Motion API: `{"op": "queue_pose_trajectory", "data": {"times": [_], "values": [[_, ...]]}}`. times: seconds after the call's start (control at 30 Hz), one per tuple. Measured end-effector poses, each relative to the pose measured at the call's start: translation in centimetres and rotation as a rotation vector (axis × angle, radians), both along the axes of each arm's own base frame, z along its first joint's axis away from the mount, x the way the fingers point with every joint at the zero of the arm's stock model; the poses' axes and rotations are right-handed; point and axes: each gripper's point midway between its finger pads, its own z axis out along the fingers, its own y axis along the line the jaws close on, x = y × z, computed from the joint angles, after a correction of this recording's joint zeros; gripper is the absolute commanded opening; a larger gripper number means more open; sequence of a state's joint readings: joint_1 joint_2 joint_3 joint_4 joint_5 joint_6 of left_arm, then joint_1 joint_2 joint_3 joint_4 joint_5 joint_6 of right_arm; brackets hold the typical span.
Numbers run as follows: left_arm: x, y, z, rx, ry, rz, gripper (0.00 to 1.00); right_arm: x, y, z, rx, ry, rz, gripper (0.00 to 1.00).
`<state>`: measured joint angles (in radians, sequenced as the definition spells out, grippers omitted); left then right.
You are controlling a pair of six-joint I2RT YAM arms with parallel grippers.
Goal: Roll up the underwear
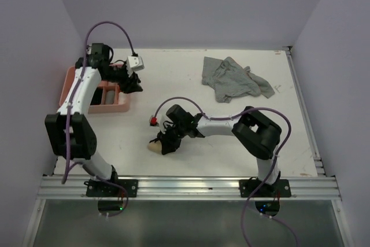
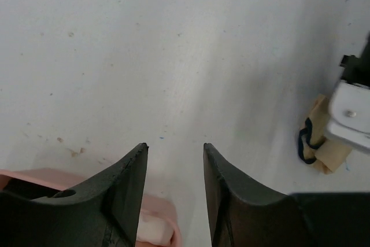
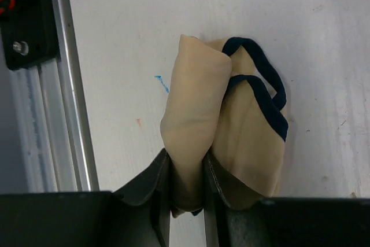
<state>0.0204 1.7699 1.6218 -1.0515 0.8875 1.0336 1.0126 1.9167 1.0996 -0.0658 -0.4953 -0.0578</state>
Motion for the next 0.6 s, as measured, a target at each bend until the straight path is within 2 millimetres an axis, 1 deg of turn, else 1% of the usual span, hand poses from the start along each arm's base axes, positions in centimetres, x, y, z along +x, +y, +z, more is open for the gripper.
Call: {"op": "queue_pose_trajectory", "data": {"times": [0.07,0.13,0.23,0.3,0.43,0.53,0.6], "values": [[-2.7,-0.4,0.9,0.002,-0.078,-0.007,0.48,0.5,0.2,0.0,0.029,0.109,-0.025,0.00],[-5.2,-0.7,1.3,0.010,-0.162,-0.029,0.48,0.8,0.2,-0.1,0.055,0.209,-0.046,0.00],[-9.1,-0.6,0.4,0.044,-0.259,-0.075,0.53,0.9,0.2,-0.1,0.099,0.361,-0.059,0.00],[-11.5,-0.3,-1.3,0.079,-0.305,-0.126,0.54,1.0,0.2,-0.2,0.126,0.455,-0.061,0.00],[-16.0,-0.4,-6.1,0.146,-0.299,-0.250,0.54,1.1,0.2,-0.1,0.168,0.563,-0.053,0.00],[-19.2,-1.2,-9.5,0.170,-0.270,-0.348,0.54,1.1,0.1,-0.2,0.181,0.596,-0.050,0.00],[-20.8,-1.9,-11.1,0.179,-0.262,-0.407,0.54,1.1,0.1,-0.2,0.185,0.605,-0.046,0.01]]}}
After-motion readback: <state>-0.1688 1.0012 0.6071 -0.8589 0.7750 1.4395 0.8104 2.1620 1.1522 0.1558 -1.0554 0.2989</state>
